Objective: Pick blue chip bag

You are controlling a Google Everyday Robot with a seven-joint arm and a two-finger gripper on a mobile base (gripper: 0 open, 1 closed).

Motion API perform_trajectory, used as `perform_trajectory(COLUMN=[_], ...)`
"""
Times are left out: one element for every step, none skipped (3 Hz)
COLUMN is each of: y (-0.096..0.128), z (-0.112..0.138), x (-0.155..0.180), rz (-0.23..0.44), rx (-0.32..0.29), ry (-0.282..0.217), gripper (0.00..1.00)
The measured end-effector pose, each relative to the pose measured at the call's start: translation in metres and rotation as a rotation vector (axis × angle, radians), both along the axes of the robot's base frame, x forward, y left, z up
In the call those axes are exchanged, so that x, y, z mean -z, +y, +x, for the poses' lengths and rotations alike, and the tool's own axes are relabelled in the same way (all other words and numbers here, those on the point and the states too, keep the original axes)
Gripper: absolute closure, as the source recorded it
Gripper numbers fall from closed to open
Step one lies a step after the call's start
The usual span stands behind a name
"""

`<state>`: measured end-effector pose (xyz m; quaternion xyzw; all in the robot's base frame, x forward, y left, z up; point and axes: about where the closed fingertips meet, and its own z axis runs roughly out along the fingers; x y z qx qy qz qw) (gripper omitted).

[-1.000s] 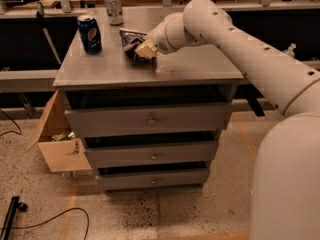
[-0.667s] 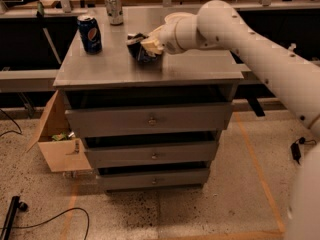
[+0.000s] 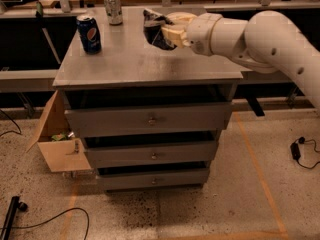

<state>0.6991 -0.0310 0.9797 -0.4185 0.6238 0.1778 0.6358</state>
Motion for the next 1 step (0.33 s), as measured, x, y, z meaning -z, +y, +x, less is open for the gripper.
perform_trajectory(y=[-0.0383], z=[-0.0127], x=[-0.0135], rz=[0.02], rx=[0.048], ry=[-0.023], gripper=[1.0])
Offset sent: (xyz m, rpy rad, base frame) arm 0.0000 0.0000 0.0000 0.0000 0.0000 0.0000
